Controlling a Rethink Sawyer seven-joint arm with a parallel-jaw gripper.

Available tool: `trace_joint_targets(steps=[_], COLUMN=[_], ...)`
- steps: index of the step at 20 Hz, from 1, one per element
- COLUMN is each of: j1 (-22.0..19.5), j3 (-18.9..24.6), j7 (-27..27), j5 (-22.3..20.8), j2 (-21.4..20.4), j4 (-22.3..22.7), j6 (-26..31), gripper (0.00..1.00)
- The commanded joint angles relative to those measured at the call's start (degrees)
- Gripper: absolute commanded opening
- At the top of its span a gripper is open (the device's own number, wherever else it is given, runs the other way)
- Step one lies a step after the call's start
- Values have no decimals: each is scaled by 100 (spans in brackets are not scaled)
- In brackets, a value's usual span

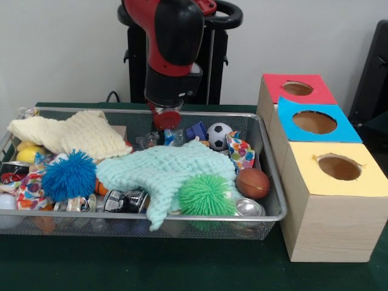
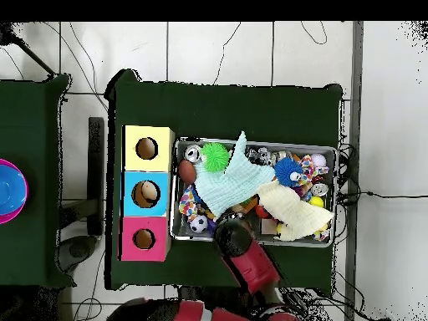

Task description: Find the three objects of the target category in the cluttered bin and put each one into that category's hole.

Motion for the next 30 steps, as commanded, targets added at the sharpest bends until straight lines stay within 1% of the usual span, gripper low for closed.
trace_joint_targets(steps=[1,7,8,11,12,13,14,17,20,23,26,27,30], j1=[-422,-569,-526,-692,-660,-509,-480,-487,-437,-462,-381,-298,-299], j3=[779,827,758,842,793,626,588,558,517,475,293,174,113], j7=[1335,1343,1253,1321,1296,1184,1193,1103,1084,943,786,728,681], j5=[-243,-461,-486,-647,-621,-511,-507,-514,-527,-623,-668,-653,-768], j2=[843,971,986,953,948,909,880,754,620,308,-63,-172,-543], j4=[-642,-709,-753,-720,-733,-767,-767,-722,-632,-475,-324,-306,-128], j6=[-593,-776,-718,-847,-791,-646,-648,-427,-370,-103,272,454,755], gripper=[100,100,0,0,0,0,0,0,0,0,0,0,0])
